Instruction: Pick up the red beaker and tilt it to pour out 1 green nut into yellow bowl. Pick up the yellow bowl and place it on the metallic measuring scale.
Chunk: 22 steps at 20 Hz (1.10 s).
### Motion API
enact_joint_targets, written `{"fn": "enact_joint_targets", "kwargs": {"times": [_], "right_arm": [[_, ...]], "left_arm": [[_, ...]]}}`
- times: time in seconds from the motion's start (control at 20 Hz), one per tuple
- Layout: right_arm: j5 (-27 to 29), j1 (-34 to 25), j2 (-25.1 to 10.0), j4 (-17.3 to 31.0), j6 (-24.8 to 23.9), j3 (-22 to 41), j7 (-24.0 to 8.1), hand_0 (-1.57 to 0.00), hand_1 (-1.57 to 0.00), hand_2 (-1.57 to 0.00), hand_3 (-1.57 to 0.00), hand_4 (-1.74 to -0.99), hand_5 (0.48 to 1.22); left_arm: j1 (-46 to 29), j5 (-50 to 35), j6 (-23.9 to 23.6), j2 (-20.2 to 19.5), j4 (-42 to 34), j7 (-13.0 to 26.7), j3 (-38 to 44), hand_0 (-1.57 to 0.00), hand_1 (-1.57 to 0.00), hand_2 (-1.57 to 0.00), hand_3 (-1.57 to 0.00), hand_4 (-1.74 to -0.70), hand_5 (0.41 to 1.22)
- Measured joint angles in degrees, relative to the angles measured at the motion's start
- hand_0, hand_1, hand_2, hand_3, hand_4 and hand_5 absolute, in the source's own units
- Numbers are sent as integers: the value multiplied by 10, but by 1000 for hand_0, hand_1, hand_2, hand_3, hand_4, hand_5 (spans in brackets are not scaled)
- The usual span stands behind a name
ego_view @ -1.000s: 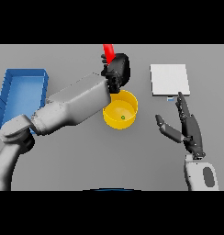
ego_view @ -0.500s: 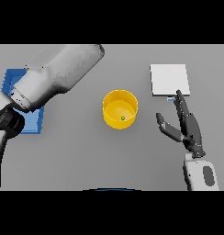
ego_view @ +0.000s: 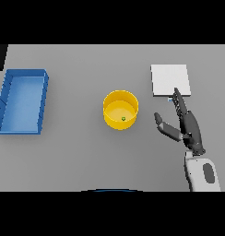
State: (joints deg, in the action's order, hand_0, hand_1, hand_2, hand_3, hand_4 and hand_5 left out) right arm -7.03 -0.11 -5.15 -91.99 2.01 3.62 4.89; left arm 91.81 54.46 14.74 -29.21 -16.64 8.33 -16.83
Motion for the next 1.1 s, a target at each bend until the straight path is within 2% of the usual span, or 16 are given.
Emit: {"fn": "enact_joint_targets", "kwargs": {"times": [0.1, 0.2, 0.35, 0.45, 0.5, 0.55, 0.6, 0.75, 0.85, 0.95, 1.1], "right_arm": [[-4, -7, -4, 8, -1, -1, -1, 1, 1, 1, 1, -1298, 651], [-3, -7, -2, 6, -2, 0, 3, 1, 1, 1, 1, -1286, 649], [5, -10, 4, 7, 2, 1, -9, 1, 1, 1, 1, -1275, 656], [1, -3, 3, 2, 2, 5, -4, 1, 1, 1, 1, -1285, 663], [5, -2, -4, 2, 5, 0, 0, 1, 1, 1, 1, -1293, 667], [1, 1, -5, 11, 5, 0, 2, 1, 1, 1, 1, -1302, 671], [4, -4, -6, 13, 6, -3, -1, 1, 1, 1, 1, -1307, 677], [-4, 2, -3, 5, 6, 7, 10, 1, 1, 1, 1, -1302, 693], [-3, -5, -4, 12, 7, 6, 1, 1, 1, 1, 1, -1304, 707], [-10, 7, -5, 8, 8, 11, 19, 1, 1, 1, 1, -1309, 716], [-8, 8, -11, 6, 9, 7, 10, 1, 1, 1, 1, -1323, 724]], "left_arm": [[-19, -39, -30, -18, 4, 14, 42, -1571, -1564, -1564, -1437, -1719, 1220], [-55, -74, -54, -32, 2, 52, 76, -1571, -1567, -1566, -1406, -1727, 1221], [-118, -109, -88, -48, -6, 84, 104, -1571, -1569, -1569, -1465, -1734, 1221], [-159, -140, -103, -49, -10, 115, 127, -1571, -1570, -1569, -1503, -1736, 1221], [-180, -154, -110, -50, -14, 125, 137, -1571, -1570, -1570, -1437, -1737, 1221], [-203, -171, -120, -45, -23, 132, 146, -1571, -1570, -1570, -1464, -1738, 1221], [-225, -184, -125, -42, -32, 146, 153, -1571, -1570, -1570, -1418, -1739, 1221], [-286, -229, -146, -33, -67, 170, 183, -1571, -1571, -1571, -1493, -1740, 1221], [-331, -245, -155, -35, -99, 189, 189, -1571, -1571, -1571, -1521, -1740, 1221], [-379, -259, -161, -34, -160, 201, 186, -1571, -1571, -1571, -1447, -1740, 1221], [-450, -275, -167, -32, -264, 235, 179, -1571, -1571, -1571, -1361, -1739, 1221]]}}
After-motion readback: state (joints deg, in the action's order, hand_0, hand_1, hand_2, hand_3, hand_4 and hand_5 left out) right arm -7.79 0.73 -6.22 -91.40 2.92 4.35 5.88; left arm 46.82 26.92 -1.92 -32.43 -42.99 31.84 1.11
